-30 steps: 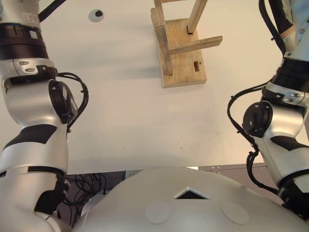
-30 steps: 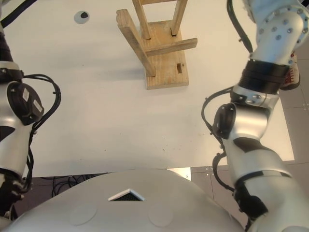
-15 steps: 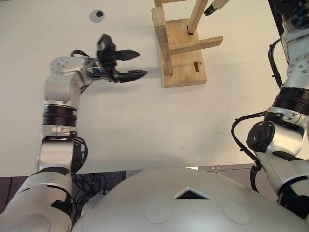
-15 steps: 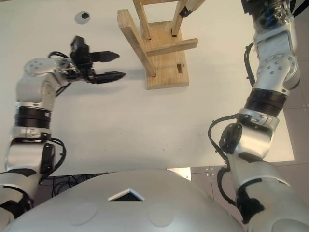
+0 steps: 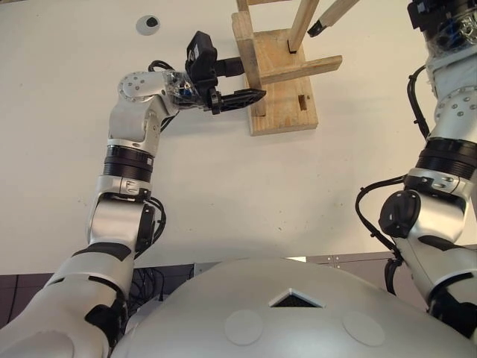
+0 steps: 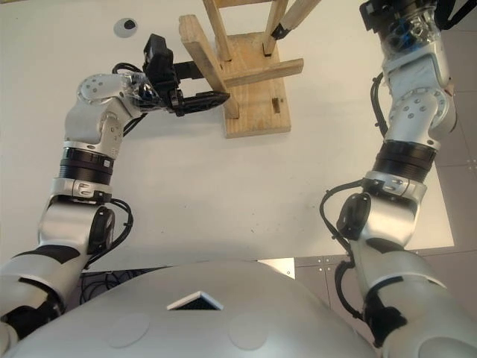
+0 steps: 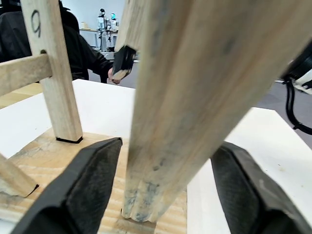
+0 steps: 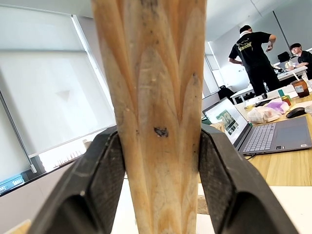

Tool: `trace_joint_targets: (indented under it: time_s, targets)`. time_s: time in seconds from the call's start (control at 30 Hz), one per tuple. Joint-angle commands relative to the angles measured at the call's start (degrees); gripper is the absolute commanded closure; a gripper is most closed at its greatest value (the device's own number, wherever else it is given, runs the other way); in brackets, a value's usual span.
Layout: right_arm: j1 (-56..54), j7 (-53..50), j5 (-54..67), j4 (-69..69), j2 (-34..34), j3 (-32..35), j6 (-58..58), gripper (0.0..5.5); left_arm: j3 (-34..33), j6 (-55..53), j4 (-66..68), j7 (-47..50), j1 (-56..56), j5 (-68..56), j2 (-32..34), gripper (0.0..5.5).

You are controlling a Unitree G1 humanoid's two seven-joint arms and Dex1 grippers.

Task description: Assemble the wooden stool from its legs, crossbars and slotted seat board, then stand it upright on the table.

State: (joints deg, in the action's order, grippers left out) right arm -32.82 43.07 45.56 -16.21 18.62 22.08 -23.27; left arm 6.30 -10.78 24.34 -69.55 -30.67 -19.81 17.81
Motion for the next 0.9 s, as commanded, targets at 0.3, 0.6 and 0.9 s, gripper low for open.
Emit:
trace_joint_targets:
  time_s: [0.3, 0.6, 0.9]
  targets:
    - [3.6, 0.9, 0.3, 4.6, 0.4, -1.5, -2.9, 3.45, -2.6, -1.6, -5.0, -4.5, 1.9, -2.7, 5.6, 3.38]
    - [15.1, 2.7, 5.7, 16.1, -1.6, -3.8, -9.5, 3.46, 1.8, 0.9, -15.4, -8.3, 16.5, 1.9, 15.3, 3.43]
    - [18.9, 10.3, -3.2, 15.9, 0.6, -13.1, -4.3, 3.46, 8.6, 0.8, -11.2, -3.6, 15.2, 6.0, 16.6, 3.49]
